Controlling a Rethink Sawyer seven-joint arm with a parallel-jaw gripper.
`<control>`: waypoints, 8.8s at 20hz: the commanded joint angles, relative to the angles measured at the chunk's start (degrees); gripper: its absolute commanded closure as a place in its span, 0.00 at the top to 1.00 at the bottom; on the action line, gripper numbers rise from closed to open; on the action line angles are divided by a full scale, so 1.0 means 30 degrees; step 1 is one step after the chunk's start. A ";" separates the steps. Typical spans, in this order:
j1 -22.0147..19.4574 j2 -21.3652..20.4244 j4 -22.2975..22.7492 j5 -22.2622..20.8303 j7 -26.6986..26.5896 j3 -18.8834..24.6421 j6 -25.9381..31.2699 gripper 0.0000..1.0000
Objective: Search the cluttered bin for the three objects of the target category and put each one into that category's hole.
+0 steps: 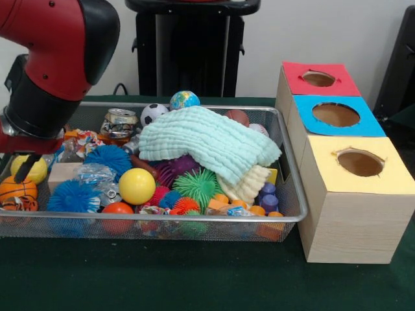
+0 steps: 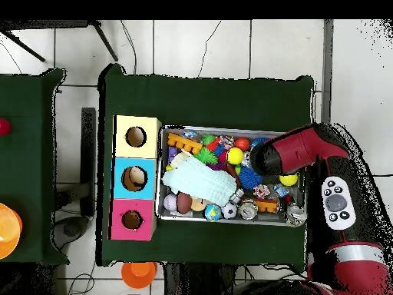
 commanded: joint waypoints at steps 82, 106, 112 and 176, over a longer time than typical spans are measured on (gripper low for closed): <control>-0.0083 0.2153 0.0537 0.0687 -0.0159 -0.2023 -0.7587 1.00; 0.1774 0.5833 -0.2888 0.1763 -0.0450 -0.4688 -0.5618 1.00; 0.1827 0.6194 -0.3125 0.1967 -0.1384 -0.4770 -0.4755 1.00; -0.0922 -0.4527 0.9522 0.6658 0.1382 -0.0481 -1.1161 0.00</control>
